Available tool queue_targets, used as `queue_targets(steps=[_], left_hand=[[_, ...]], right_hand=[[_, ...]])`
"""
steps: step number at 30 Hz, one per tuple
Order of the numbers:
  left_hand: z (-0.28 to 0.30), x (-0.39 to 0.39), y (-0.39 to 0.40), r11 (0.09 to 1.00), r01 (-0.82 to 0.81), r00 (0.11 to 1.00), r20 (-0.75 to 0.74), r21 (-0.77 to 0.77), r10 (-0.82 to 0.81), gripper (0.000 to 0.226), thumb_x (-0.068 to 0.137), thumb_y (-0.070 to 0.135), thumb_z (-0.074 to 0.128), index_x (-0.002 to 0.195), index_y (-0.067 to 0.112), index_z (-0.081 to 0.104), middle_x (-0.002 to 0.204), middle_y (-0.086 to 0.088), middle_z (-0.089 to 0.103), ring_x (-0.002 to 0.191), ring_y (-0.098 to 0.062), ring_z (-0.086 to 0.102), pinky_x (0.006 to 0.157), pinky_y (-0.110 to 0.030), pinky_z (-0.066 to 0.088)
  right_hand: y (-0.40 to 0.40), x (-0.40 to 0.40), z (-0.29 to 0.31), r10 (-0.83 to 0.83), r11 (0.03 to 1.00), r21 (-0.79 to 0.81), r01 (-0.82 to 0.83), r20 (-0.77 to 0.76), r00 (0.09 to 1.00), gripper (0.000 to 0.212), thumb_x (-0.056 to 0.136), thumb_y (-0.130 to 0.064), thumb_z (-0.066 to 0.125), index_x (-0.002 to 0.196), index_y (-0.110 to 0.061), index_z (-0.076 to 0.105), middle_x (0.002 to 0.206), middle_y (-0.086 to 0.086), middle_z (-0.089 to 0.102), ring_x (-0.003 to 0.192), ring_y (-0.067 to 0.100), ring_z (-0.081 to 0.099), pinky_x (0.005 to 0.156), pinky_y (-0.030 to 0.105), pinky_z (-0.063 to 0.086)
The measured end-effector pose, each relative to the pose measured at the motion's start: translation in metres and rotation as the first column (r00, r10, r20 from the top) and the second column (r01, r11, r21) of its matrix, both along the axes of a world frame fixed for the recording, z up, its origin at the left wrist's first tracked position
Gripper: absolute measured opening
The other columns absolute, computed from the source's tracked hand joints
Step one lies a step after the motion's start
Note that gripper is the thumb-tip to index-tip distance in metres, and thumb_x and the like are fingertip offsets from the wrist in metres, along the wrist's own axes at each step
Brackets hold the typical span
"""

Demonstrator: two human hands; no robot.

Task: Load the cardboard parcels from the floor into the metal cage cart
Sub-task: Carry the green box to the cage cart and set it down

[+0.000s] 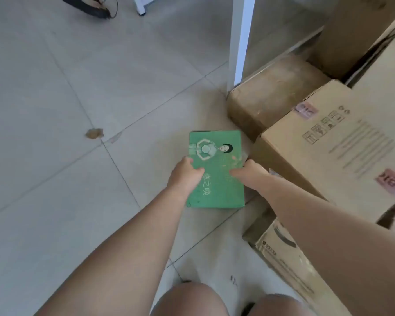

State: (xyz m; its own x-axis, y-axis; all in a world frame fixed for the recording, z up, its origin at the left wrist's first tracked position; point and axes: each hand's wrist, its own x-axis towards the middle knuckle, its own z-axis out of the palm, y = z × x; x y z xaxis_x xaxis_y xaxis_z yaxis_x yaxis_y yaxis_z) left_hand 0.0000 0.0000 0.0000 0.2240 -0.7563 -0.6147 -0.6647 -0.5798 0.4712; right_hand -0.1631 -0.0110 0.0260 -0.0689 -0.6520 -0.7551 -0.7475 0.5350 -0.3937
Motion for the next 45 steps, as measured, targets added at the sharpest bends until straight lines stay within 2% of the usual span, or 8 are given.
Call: queue_targets(steps=[3,6,11,16,21,31,38,45], left_hand=[[-0.072,0.007,-0.009,0.992,-0.111,0.993,0.045,0.050,0.109,0.061,0.091,0.031,0.056,0.141,0.007,0.032,0.142,-0.013,0.044,0.125,-0.032,0.049,0.098,-0.036,0.041],[-0.127,0.014,-0.015,0.967,-0.220,0.973,-0.041,0.128,0.227,0.058,0.091,0.035,0.056,0.137,0.005,0.036,0.137,-0.012,0.050,0.121,-0.032,0.053,0.095,-0.035,0.043],[-0.137,0.009,-0.010,0.940,-0.337,0.928,-0.150,0.050,0.341,0.053,0.080,0.041,0.066,0.123,0.014,0.053,0.118,-0.002,0.063,0.104,-0.027,0.063,0.088,-0.034,0.051],[-0.023,0.010,0.001,0.931,-0.363,0.930,-0.066,-0.033,0.361,0.057,0.076,0.045,0.069,0.120,0.014,0.051,0.119,-0.006,0.061,0.105,-0.030,0.062,0.087,-0.037,0.052],[0.167,0.014,0.001,0.943,-0.318,0.948,-0.044,-0.099,0.315,0.061,0.073,0.044,0.071,0.119,0.013,0.049,0.120,-0.008,0.059,0.108,-0.032,0.060,0.090,-0.043,0.051],[0.529,-0.047,0.013,0.959,-0.099,0.982,-0.180,-0.266,0.051,0.063,0.072,0.044,0.074,0.120,0.012,0.048,0.124,-0.007,0.058,0.111,-0.031,0.059,0.094,-0.044,0.050],[0.637,-0.179,0.059,0.908,0.177,0.913,-0.281,-0.379,-0.295,0.057,0.073,0.041,0.075,0.114,0.012,0.048,0.119,-0.005,0.061,0.107,-0.030,0.062,0.092,-0.043,0.051],[0.648,-0.360,0.164,0.789,0.478,0.776,-0.235,-0.386,-0.585,0.060,0.078,0.039,0.073,0.123,0.010,0.046,0.124,-0.006,0.059,0.110,-0.031,0.060,0.094,-0.044,0.051]], right_hand=[[-0.011,0.011,-0.077,0.002,1.000,0.019,-0.002,-0.019,1.000,0.044,0.096,-0.028,0.050,0.132,-0.004,0.045,0.130,0.014,0.053,0.118,0.029,0.053,0.090,0.030,0.044],[-0.018,0.014,-0.148,-0.056,0.998,0.024,0.056,0.000,0.998,0.073,0.085,-0.046,0.053,0.143,-0.008,0.029,0.137,0.011,0.046,0.120,0.030,0.050,0.089,0.028,0.043],[-0.012,0.016,-0.158,-0.290,0.956,-0.036,0.291,0.033,0.956,0.090,0.080,-0.042,0.071,0.140,-0.001,0.019,0.136,0.013,0.045,0.122,0.031,0.049,0.086,0.033,0.042],[0.004,0.025,-0.039,-0.335,0.940,-0.035,0.339,0.088,0.938,0.091,0.076,-0.044,0.074,0.139,-0.002,0.023,0.138,0.012,0.044,0.123,0.030,0.050,0.090,0.035,0.044],[0.008,0.025,0.153,-0.367,0.918,-0.114,0.381,0.123,0.922,0.079,0.075,-0.044,0.075,0.132,-0.006,0.034,0.127,0.008,0.053,0.113,0.027,0.056,0.081,0.032,0.046],[0.055,-0.044,0.519,-0.512,0.788,-0.315,0.529,0.144,0.847,0.079,0.073,-0.048,0.075,0.128,-0.006,0.038,0.119,0.006,0.056,0.112,0.027,0.057,0.090,0.038,0.049],[0.146,-0.169,0.625,-0.698,0.570,-0.420,0.706,0.206,0.686,0.075,0.075,-0.047,0.075,0.128,-0.006,0.041,0.113,0.005,0.055,0.093,0.022,0.051,0.073,0.030,0.042],[0.297,-0.319,0.631,-0.863,0.317,-0.415,0.853,0.248,0.441,0.082,0.072,-0.045,0.078,0.133,-0.005,0.040,0.128,0.010,0.054,0.116,0.027,0.053,0.086,0.033,0.044]])
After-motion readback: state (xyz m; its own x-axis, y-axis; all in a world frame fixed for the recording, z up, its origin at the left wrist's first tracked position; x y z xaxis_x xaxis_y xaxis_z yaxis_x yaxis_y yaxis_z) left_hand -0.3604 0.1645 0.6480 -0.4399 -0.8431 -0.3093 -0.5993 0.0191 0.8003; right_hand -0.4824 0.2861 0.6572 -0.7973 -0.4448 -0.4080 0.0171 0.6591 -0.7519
